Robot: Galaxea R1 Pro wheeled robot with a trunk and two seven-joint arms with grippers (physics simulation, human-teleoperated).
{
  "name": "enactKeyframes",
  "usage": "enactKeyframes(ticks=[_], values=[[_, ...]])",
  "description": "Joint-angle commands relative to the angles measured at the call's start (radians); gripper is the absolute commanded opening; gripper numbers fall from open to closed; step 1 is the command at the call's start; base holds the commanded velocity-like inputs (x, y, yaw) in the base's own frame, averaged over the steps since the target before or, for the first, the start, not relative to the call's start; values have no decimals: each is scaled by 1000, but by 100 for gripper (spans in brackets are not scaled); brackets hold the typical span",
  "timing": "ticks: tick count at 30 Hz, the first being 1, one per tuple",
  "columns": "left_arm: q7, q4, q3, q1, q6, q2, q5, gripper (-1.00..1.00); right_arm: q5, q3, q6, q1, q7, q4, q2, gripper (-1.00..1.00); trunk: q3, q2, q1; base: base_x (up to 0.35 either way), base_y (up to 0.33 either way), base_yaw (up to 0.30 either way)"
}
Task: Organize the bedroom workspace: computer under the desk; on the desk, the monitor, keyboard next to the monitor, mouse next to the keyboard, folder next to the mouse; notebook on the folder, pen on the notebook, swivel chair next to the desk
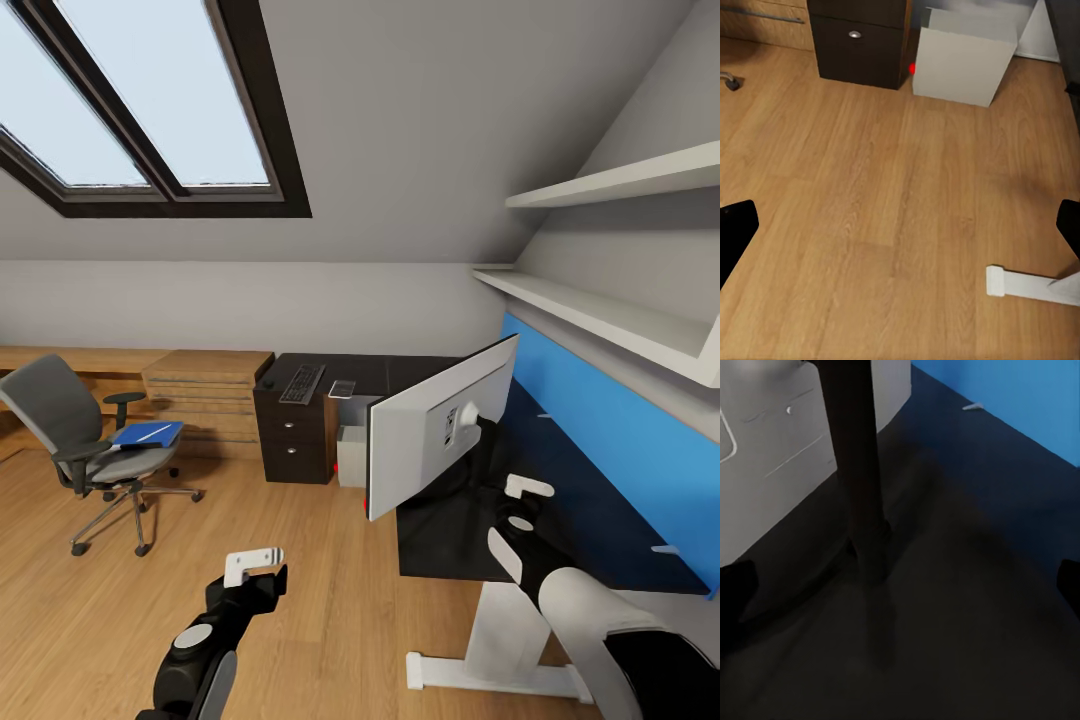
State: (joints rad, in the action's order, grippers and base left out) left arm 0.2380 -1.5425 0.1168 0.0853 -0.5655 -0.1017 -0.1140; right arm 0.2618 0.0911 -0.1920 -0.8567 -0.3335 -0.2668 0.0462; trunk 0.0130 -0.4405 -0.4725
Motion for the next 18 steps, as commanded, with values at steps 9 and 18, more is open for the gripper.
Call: enactKeyframes(ticks=[9,18], values=[[9,-1,1,1,-3,3,-10,100,0,15,-20,3,3,2,3,100,1,-1,-1,135,28,0],[9,-1,1,1,-4,2,-10,100,-1,16,-27,4,4,4,7,100,1,-1,-1,140,19,0]])
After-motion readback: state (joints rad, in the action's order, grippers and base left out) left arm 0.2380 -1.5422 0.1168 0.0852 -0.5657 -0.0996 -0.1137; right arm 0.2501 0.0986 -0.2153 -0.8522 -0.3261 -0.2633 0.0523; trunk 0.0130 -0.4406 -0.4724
